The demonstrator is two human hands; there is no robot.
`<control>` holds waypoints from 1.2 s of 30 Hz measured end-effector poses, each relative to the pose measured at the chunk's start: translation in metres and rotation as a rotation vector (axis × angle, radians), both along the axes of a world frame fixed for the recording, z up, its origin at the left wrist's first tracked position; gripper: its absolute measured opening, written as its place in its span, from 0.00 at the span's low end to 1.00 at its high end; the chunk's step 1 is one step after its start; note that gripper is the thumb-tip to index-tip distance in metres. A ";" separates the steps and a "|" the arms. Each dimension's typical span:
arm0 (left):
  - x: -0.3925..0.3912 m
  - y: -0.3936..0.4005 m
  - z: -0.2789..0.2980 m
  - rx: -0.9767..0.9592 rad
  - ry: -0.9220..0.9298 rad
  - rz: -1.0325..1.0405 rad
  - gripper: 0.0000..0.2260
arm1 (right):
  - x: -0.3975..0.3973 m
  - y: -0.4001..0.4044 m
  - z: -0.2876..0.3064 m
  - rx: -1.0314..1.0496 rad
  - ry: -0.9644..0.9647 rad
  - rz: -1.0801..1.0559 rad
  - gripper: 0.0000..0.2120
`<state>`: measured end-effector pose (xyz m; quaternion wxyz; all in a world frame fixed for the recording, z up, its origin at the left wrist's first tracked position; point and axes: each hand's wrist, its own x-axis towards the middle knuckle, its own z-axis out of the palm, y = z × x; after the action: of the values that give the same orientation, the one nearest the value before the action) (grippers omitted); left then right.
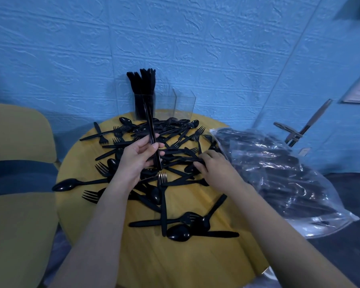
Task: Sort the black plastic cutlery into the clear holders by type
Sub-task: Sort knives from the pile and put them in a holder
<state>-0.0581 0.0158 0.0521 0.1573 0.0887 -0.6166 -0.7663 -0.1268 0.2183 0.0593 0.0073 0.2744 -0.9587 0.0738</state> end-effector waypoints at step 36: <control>-0.004 -0.004 -0.004 0.023 -0.007 0.009 0.12 | -0.034 0.001 0.009 -0.667 -0.240 -0.301 0.15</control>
<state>-0.0626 0.0114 0.0482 0.1577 0.0958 -0.6078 -0.7724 -0.1607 0.2189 0.0687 -0.0051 0.1026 -0.9058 0.4111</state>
